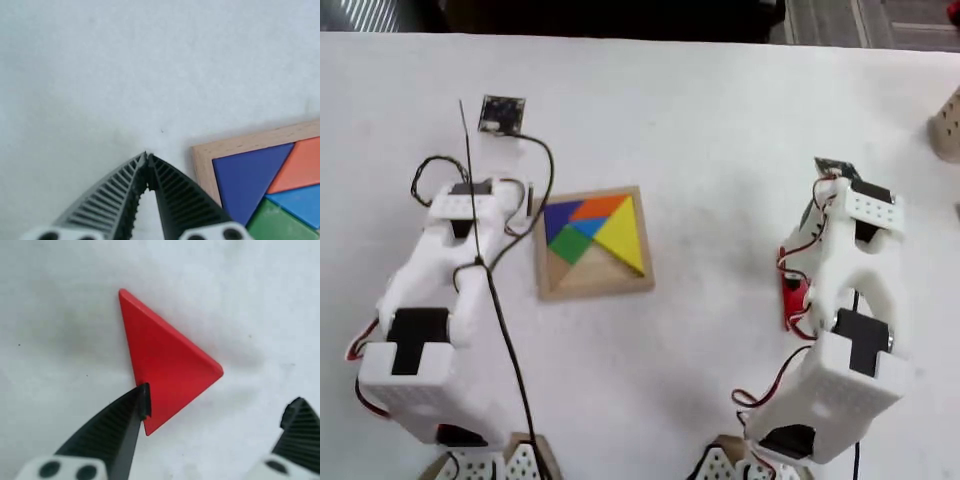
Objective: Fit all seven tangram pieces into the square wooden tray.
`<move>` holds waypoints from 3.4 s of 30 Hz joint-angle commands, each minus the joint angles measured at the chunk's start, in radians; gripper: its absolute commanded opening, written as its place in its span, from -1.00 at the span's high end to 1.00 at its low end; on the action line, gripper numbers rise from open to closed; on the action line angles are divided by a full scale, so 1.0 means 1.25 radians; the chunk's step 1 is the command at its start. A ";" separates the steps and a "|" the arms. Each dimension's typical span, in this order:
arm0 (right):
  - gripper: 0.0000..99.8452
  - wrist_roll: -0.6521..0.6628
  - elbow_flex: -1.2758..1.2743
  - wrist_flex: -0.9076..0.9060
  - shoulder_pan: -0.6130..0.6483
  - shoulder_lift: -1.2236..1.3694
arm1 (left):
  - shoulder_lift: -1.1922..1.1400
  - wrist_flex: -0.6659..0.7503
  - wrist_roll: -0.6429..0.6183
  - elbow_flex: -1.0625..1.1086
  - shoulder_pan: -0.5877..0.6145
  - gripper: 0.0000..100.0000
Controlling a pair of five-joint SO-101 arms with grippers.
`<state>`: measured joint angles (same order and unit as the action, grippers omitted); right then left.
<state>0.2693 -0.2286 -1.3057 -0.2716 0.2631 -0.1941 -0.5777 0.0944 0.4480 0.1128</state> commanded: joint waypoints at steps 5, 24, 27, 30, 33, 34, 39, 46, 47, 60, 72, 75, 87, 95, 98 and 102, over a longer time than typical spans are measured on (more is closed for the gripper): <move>0.20 -0.017 0.012 0.030 0.019 0.061 | 0.003 0.015 0.006 -0.039 -0.010 0.95; 0.76 -0.016 0.009 0.066 0.008 0.077 | 0.003 0.012 0.006 -0.037 -0.010 0.95; 0.96 -0.017 0.006 0.078 0.006 0.078 | 0.003 0.015 0.006 -0.034 -0.010 0.95; 0.96 -0.018 -0.004 0.088 -0.003 0.077 | 0.003 0.015 0.004 -0.032 -0.010 0.95; 0.96 -0.017 -0.017 0.098 -0.001 0.069 | 0.003 0.010 0.004 -0.029 -0.010 0.95; 0.96 -0.017 -0.017 0.098 -0.001 0.069 | 0.004 0.014 0.004 -0.022 -0.010 0.95; 0.96 -0.006 -0.026 0.087 0.017 0.039 | 0.009 0.014 0.005 -0.016 -0.010 0.95; 0.96 0.011 -0.034 -0.061 0.075 -0.127 | 0.013 -0.021 0.005 -0.015 -0.009 0.95; 0.96 0.012 -0.034 -0.082 0.088 -0.160 | 0.013 -0.037 0.006 -0.016 -0.007 0.95; 0.96 0.099 -0.038 -0.198 0.395 -0.424 | 0.336 0.032 0.007 0.280 0.042 0.95; 0.96 0.189 -0.038 -0.072 0.744 -0.334 | 0.409 -0.001 -0.183 0.258 0.224 0.72; 0.96 0.270 -0.036 -0.015 0.780 -0.255 | 0.354 -0.031 -0.215 0.200 0.256 0.71; 0.96 0.436 -0.034 0.184 0.803 -0.133 | 0.282 -0.028 -0.216 0.149 0.261 0.71; 0.63 0.469 -0.031 0.201 0.814 -0.106 | 0.278 0.000 -0.216 0.155 0.261 0.71; 0.57 0.469 -0.022 0.199 0.813 -0.079 | 0.278 0.002 -0.216 0.155 0.261 0.71; 0.58 0.463 0.005 0.166 0.790 -0.090 | 0.278 0.004 -0.216 0.155 0.261 0.71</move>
<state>0.8401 -0.2808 -1.0694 0.7365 0.1818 0.1527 -0.5961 -0.1649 0.6889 0.4335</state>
